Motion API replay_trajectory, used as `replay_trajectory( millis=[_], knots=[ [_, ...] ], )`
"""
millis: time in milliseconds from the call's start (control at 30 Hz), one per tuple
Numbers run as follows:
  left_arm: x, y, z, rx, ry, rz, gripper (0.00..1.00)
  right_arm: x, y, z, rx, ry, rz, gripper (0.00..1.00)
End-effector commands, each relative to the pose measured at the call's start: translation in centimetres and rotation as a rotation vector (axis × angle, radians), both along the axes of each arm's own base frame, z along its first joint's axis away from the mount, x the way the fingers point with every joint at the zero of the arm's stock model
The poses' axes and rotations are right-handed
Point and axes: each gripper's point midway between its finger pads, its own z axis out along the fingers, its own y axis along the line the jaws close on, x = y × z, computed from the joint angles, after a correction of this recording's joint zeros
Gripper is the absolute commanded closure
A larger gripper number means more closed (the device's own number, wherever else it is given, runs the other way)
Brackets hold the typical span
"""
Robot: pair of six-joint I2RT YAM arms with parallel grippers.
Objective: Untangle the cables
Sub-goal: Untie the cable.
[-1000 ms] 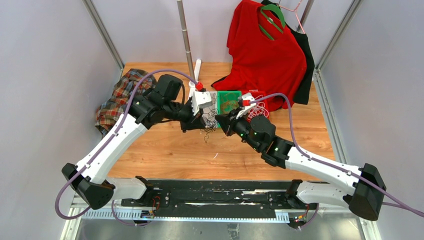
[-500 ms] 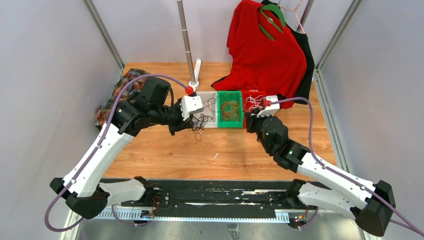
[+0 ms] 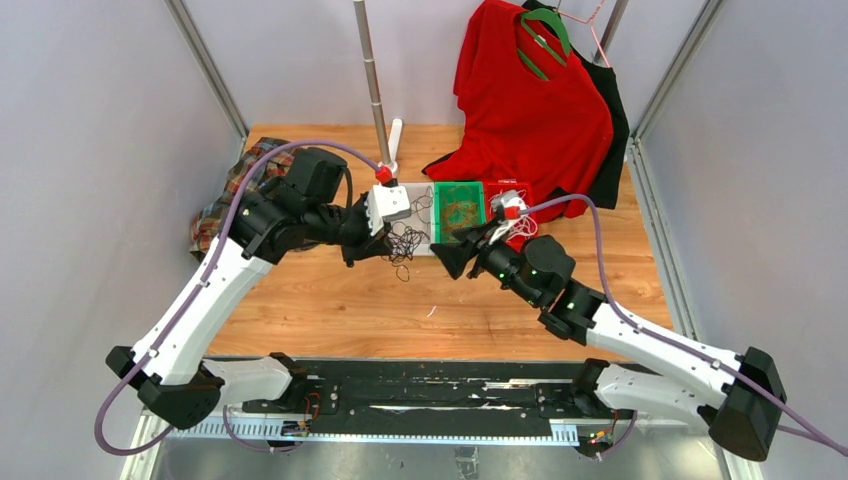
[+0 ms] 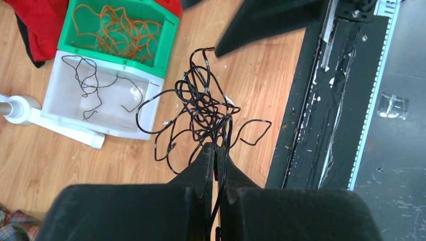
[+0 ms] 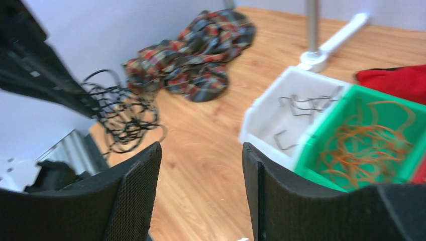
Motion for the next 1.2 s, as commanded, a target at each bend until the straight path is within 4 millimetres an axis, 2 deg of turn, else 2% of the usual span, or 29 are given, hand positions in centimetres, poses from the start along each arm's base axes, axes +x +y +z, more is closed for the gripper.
replay_trajectory(
  millis=[0, 100, 233, 300, 433, 667, 800, 900, 1033, 1167],
  knots=[
    [-0.3, -0.7, 1.6, -0.052, 0.013, -0.012, 0.97, -2.7, 4.3, 3.4, 0.107, -0.042, 0.204, 0.39],
    [-0.2, -0.9, 1.8, -0.058, 0.022, -0.007, 0.96, -2.8, 6.0, 3.7, 0.131, -0.025, 0.241, 0.39],
    [-0.7, -1.1, 1.7, -0.072, 0.045, -0.018, 0.94, -2.0, 7.3, 3.5, 0.145, 0.003, 0.231, 0.40],
    [-0.8, -1.1, 1.6, -0.072, 0.053, -0.019, 0.94, -1.6, 7.5, 3.6, 0.168, 0.009, 0.216, 0.41],
    [-1.3, -1.1, 1.6, -0.081, 0.056, -0.036, 0.94, -0.8, 7.4, 3.4, 0.204, 0.039, 0.171, 0.51],
    [-2.2, -1.4, 1.6, -0.105, 0.077, -0.080, 0.96, -1.4, 8.2, 3.5, 0.262, 0.063, 0.216, 0.44],
    [-2.6, -1.7, 2.0, -0.126, 0.089, -0.105, 0.96, -1.5, 9.0, 3.6, 0.264, 0.068, 0.230, 0.44],
    [-2.7, -1.8, 2.4, -0.134, 0.073, -0.117, 0.96, -1.3, 9.3, 2.9, 0.249, 0.082, 0.227, 0.48],
    [-2.9, -1.6, 3.1, -0.144, 0.041, -0.123, 0.95, -0.6, 8.5, 1.5, 0.196, 0.092, 0.169, 0.62],
    [-3.0, -1.4, 3.3, -0.147, 0.039, -0.115, 0.89, 0.6, 6.6, 0.6, 0.138, 0.082, 0.059, 0.96]
  ],
)
